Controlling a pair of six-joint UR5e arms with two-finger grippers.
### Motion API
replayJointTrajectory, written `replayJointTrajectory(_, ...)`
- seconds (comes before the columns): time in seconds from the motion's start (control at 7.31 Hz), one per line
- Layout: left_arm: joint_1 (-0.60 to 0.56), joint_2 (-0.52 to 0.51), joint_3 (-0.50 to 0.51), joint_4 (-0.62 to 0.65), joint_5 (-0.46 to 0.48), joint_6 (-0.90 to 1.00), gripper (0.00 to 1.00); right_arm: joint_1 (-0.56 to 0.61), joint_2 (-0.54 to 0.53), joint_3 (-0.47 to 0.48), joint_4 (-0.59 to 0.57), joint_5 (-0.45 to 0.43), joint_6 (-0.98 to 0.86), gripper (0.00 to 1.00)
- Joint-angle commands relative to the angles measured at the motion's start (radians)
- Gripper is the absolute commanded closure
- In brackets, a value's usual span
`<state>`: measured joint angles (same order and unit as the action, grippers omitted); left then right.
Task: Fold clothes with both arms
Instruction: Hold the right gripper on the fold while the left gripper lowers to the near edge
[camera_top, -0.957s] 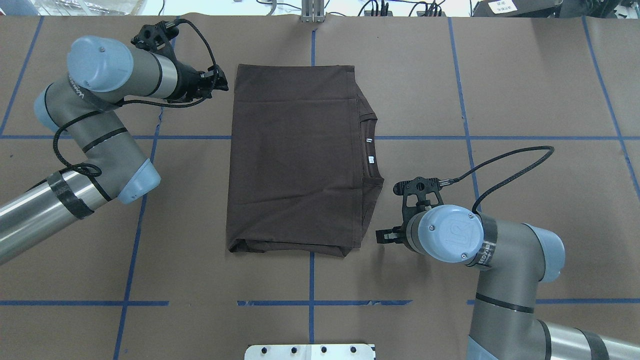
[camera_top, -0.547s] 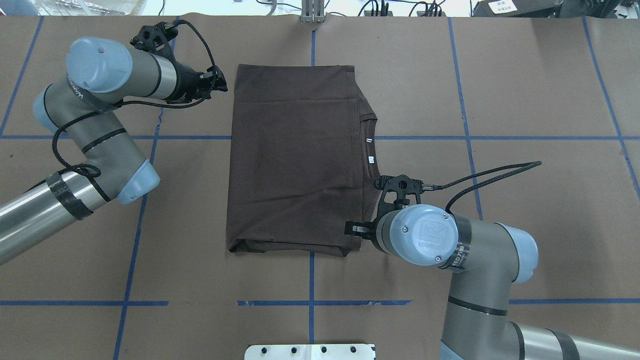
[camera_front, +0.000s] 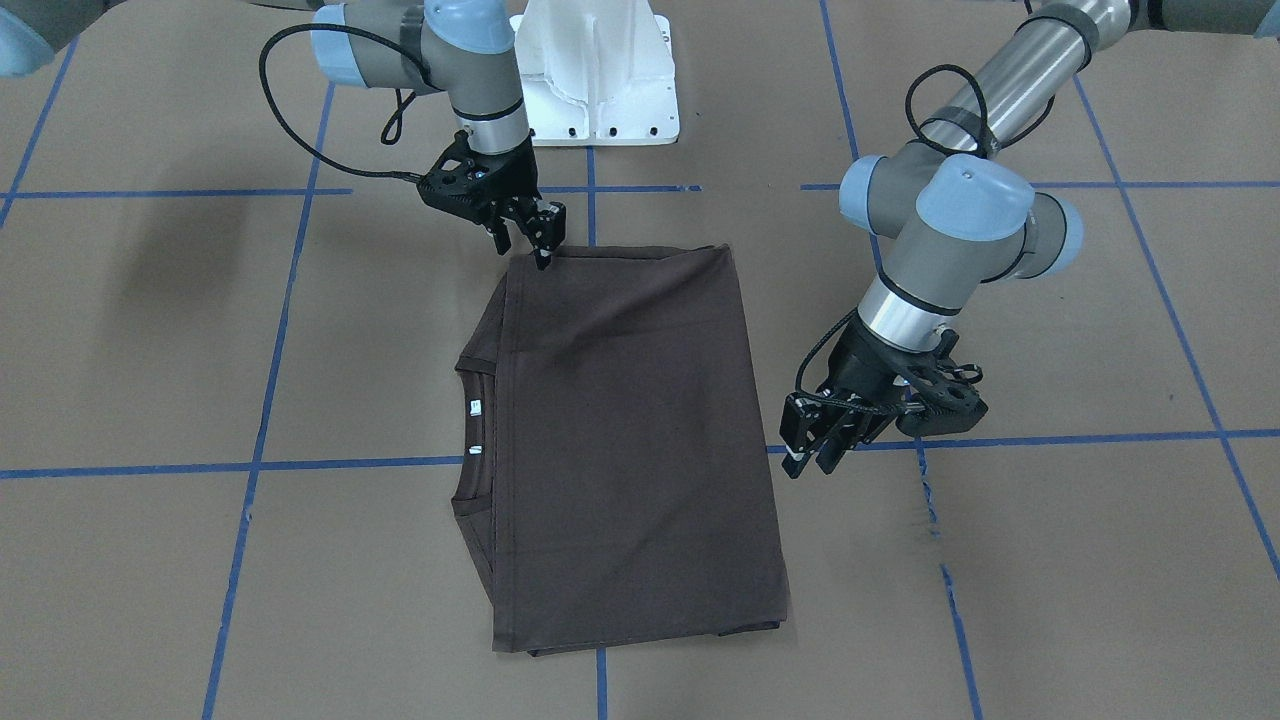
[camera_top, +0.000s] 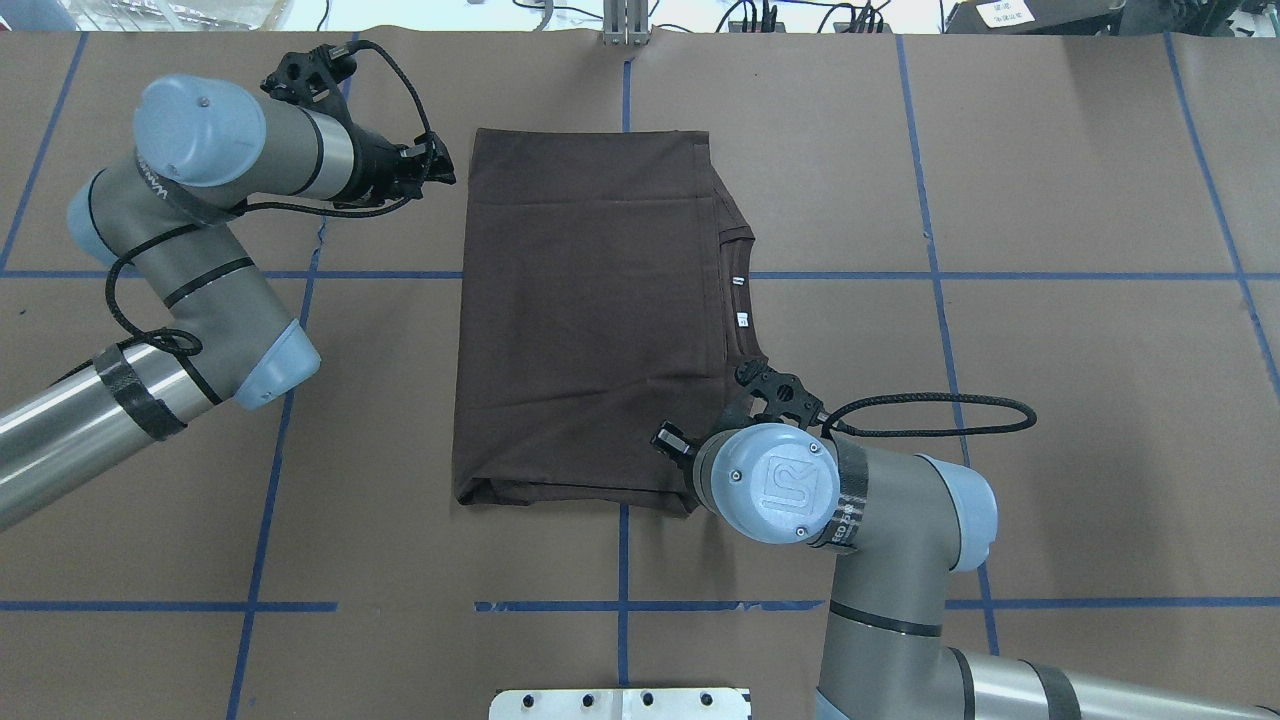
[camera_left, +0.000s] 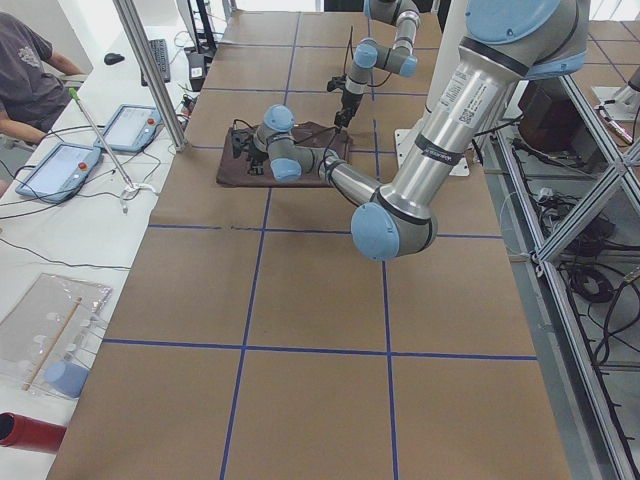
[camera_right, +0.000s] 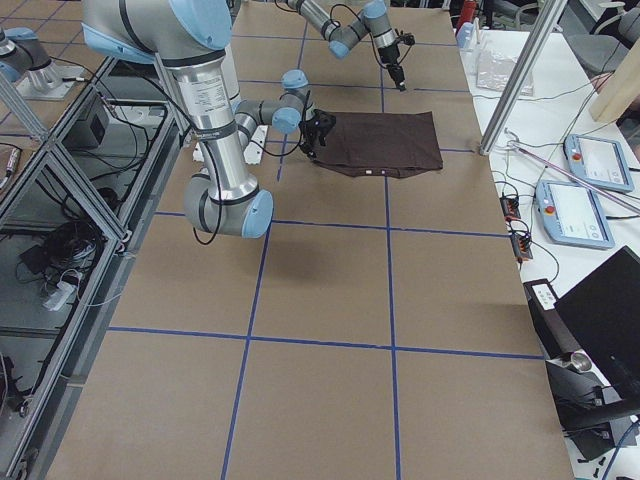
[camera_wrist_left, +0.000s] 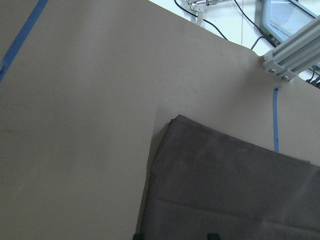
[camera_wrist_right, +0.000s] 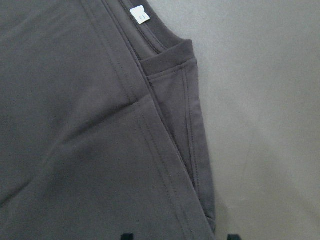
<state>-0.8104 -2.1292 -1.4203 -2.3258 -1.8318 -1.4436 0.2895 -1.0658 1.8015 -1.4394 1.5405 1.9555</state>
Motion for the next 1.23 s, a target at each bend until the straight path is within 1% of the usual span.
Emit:
replayJointTrajectory(0.0, 0.002, 0.0, 0.001, -0.001, 0.0, -0.021, 0.48, -0.001, 0.0, -0.037, 0.05, 0.0, 0.013, 0.34)
replayJointTrajectory(0.27, 0.002, 0.0, 0.001, -0.001, 0.0, -0.023, 0.48, -0.003, -0.006, -0.045, 0.048, 0.0, 0.011, 0.34)
replayJointTrajectory(0.41, 0.003, 0.0, 0.001, -0.001, 0.0, -0.023, 0.48, -0.003, -0.002, -0.045, 0.05, 0.0, 0.011, 0.38)
replayJointTrajectory(0.55, 0.002, 0.0, 0.001, -0.001, 0.0, -0.023, 0.48, -0.003, -0.002, -0.047, 0.048, 0.0, 0.011, 0.51)
replayJointTrajectory(0.68, 0.003, 0.0, 0.0, -0.001, 0.0, -0.023, 0.48, -0.003, -0.005, -0.047, 0.045, 0.0, 0.014, 0.71)
replayJointTrajectory(0.82, 0.002, 0.0, 0.0, -0.001, 0.0, -0.023, 0.48, -0.003, -0.006, -0.047, 0.044, 0.0, 0.011, 0.81)
replayJointTrajectory(0.96, 0.002, 0.0, 0.0, -0.001, 0.0, -0.023, 0.48, -0.003, -0.006, -0.047, 0.042, 0.001, 0.011, 1.0)
replayJointTrajectory(1.09, 0.002, 0.0, -0.002, -0.001, 0.0, -0.023, 0.48, -0.003, -0.006, -0.044, 0.042, 0.004, 0.006, 1.0)
